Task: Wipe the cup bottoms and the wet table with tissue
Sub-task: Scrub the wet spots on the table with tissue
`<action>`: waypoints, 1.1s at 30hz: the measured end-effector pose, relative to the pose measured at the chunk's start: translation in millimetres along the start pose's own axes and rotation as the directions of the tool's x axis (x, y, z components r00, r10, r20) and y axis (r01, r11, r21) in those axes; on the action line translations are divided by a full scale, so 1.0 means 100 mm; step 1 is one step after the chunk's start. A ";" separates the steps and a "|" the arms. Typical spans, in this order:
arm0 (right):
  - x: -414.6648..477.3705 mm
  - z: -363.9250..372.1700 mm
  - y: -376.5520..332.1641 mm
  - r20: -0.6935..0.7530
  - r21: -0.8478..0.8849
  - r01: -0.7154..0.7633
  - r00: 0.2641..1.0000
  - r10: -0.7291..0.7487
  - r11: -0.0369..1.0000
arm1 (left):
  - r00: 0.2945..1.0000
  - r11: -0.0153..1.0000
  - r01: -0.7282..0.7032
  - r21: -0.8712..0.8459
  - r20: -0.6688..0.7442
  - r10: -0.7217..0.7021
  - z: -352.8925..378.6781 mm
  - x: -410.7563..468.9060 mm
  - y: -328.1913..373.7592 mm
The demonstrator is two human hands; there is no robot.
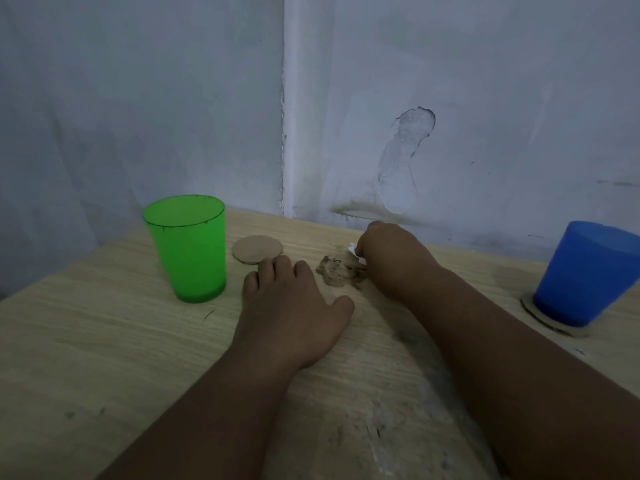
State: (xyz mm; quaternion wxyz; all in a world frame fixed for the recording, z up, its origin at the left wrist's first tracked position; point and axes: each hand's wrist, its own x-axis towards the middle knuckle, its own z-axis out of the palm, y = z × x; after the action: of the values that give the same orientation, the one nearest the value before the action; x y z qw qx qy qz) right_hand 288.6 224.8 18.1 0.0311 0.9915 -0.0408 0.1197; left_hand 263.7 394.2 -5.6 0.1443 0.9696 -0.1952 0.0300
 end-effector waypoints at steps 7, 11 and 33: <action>-0.15 -0.12 0.00 0.086 0.142 -0.050 0.996 0.039 0.989 | 1.000 1.000 0.000 0.006 -0.001 0.000 0.01 0.01 -0.01; -0.20 -0.29 0.02 0.089 0.792 -0.201 0.972 0.217 0.577 | 1.000 1.000 0.006 0.016 0.009 -0.006 0.00 0.01 0.00; -0.20 -0.18 0.12 0.023 -0.013 -0.038 0.999 0.038 0.999 | 1.000 1.000 0.010 0.014 0.016 -0.010 -0.02 0.00 0.00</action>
State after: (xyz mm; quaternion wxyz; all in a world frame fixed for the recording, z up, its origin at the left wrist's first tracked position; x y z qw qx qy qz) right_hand 264.3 215.6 31.5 0.0345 0.9917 -0.0606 0.1083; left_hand 263.6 394.2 -4.0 0.1362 0.9717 -0.1914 0.0229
